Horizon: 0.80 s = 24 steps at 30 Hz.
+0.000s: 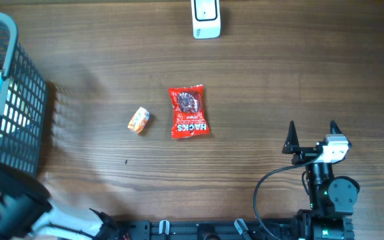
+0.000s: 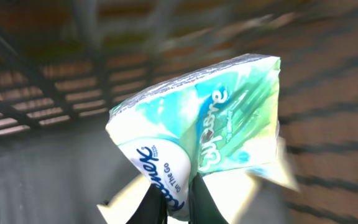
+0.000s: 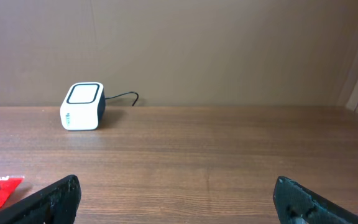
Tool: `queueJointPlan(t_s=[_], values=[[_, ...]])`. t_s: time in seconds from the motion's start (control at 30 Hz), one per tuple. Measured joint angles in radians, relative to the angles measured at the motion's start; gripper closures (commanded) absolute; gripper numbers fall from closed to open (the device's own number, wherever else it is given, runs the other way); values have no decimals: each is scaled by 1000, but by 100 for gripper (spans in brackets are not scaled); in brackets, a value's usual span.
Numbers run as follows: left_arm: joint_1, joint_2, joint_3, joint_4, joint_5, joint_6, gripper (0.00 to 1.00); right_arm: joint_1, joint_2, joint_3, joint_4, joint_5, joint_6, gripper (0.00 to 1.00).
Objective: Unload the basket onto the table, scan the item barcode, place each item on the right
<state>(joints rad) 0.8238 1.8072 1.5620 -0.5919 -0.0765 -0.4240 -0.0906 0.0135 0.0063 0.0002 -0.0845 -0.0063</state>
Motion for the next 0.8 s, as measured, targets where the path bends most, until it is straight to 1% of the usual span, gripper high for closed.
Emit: queueJointPlan(t_s=[0.07,0.13,0.2,0.23,0.27,0.3,0.33,0.37,0.4,0.47,0.53,0.57,0.6,0.63,0.7,0.8], values=[[-57,-156,1,-8,5,0,96,0,0,0,0,0,0,0],[-125,-276,1,-28,46,0,96,0,0,0,0,0,0,0],[-251,-399,6,-87,183,0,96,0,0,0,0,0,0,0],[-308,-412,12,-134,232,-4,96,0,0,0,0,0,0,0],[-360,-415,13,-180,267,-11,96,0,0,0,1,0,0,0],[-471,-397,11,-283,327,-31,96,0,0,0,0,0,0,0],[-558,-373,11,-348,343,-39,96,0,0,0,0,0,0,1],[-620,-354,8,-380,351,-43,96,0,0,0,0,0,0,0],[-695,-329,10,-443,345,-45,96,0,0,0,0,0,0,0],[-856,-252,8,-505,320,-46,96,0,0,0,0,0,0,0],[-959,-169,7,-534,266,-45,96,0,0,0,0,0,0,0],[-995,-130,6,-534,252,-45,89,0,0,0,0,0,0,0],[-1026,-95,5,-538,228,-46,26,0,0,0,0,0,0,0],[-1060,-51,5,-538,199,-48,0,0,0,0,0,0,0,0],[-1100,9,5,-539,164,-48,0,0,0,0,0,0,0,0],[-1095,24,6,-539,118,-47,0,0,0,0,0,0,0,0]])
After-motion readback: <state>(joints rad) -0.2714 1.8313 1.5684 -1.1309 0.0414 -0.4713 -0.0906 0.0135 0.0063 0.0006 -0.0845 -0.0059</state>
